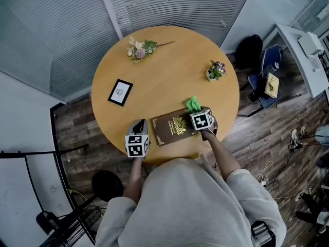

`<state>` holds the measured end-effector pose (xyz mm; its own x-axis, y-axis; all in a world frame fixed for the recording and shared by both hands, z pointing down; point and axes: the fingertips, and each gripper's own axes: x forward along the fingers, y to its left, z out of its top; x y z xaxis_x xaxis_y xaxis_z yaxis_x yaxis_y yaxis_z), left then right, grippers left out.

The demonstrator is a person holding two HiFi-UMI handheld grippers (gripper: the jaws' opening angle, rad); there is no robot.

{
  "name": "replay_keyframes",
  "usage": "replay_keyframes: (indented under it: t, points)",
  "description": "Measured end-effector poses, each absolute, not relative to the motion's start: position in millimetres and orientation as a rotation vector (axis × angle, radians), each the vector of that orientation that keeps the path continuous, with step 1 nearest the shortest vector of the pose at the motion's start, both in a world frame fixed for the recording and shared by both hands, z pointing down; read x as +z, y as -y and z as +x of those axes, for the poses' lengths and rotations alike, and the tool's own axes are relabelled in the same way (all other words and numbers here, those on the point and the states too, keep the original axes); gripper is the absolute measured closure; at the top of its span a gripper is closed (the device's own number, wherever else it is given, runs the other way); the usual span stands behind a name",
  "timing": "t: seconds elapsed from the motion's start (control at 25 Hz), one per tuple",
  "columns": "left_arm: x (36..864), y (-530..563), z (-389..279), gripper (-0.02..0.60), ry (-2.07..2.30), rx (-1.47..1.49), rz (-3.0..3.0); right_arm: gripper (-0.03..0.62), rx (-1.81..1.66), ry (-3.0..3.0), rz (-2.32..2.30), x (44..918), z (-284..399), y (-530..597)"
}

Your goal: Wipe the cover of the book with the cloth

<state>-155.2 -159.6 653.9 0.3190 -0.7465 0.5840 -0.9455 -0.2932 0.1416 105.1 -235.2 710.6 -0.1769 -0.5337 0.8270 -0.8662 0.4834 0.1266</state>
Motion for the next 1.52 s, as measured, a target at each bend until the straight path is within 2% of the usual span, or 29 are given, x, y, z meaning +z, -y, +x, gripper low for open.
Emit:
replay_keyframes:
  t: [0.4,1.0,1.52]
  points:
    - [658,150,-165,0.572,1.486,0.572,2.119,0.496,0.449,1.911,1.205,678,100,223]
    - [664,142,-178,0.572,1.496,0.565,2.095,0.496,0.483,2.139,1.11,633,3,185]
    - [665,126,-203,0.572,1.565,0.544,2.026,0.496,0.499,2.216,0.858,651,-84,142]
